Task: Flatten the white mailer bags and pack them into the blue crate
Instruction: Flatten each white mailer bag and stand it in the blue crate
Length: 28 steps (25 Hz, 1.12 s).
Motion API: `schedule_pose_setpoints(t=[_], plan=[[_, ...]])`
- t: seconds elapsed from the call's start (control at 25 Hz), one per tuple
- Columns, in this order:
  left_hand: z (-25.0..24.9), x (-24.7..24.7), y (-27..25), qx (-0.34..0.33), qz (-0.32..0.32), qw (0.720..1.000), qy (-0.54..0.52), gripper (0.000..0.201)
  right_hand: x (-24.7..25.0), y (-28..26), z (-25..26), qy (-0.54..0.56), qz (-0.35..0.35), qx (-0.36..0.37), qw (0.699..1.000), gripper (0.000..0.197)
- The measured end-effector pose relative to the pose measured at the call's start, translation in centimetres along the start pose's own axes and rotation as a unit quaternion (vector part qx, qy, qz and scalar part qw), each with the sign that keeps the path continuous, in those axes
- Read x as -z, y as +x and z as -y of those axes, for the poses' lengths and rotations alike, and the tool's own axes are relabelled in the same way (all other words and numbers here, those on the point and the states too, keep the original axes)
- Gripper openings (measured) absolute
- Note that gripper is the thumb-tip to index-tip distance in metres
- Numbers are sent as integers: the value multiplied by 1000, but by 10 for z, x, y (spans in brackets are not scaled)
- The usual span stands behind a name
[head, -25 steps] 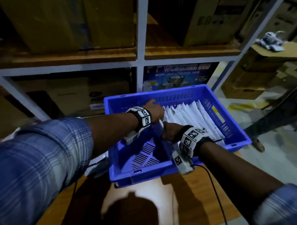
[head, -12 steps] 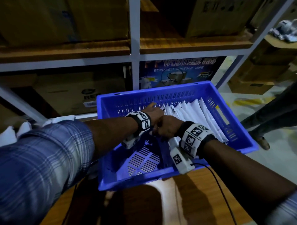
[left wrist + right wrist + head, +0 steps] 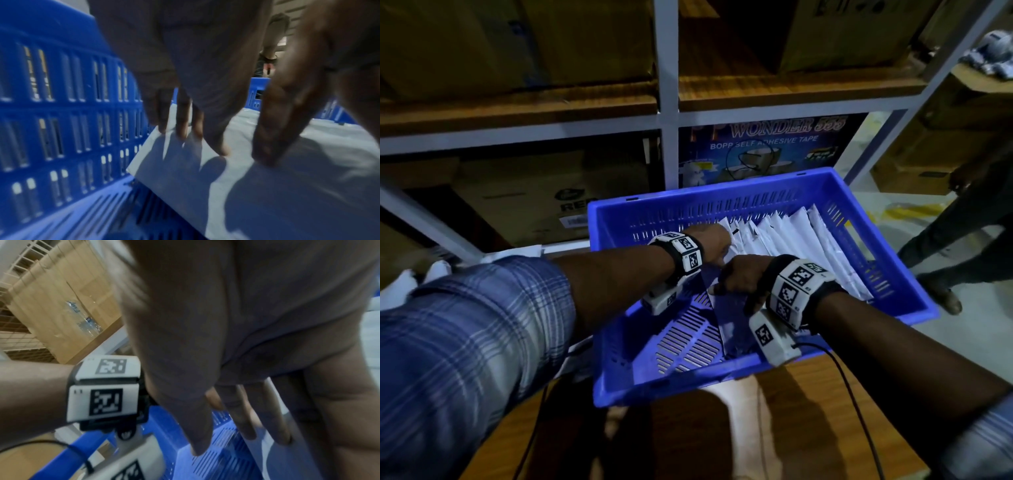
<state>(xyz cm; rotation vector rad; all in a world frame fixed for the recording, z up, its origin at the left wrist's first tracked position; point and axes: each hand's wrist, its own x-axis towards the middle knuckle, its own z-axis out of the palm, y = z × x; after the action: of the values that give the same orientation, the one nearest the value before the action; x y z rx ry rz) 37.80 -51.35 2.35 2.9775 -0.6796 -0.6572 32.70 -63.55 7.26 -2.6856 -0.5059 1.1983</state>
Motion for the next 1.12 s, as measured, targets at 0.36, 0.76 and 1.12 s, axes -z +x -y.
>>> schedule_pose_setpoints(t=[0.36, 0.76, 1.12], plan=[[-12, -6, -8, 27, 58, 998, -9, 14, 3, -22, 16, -12, -2, -8, 1000, 43], [13, 45, -115, 60, -176, 977, -100, 23, 14, -80, 59, 26, -218, 13, 976, 40], [67, -76, -316, 95, -431, 867, -232, 65, -94, -105, 211, 91, -421, 231, 872, 60]])
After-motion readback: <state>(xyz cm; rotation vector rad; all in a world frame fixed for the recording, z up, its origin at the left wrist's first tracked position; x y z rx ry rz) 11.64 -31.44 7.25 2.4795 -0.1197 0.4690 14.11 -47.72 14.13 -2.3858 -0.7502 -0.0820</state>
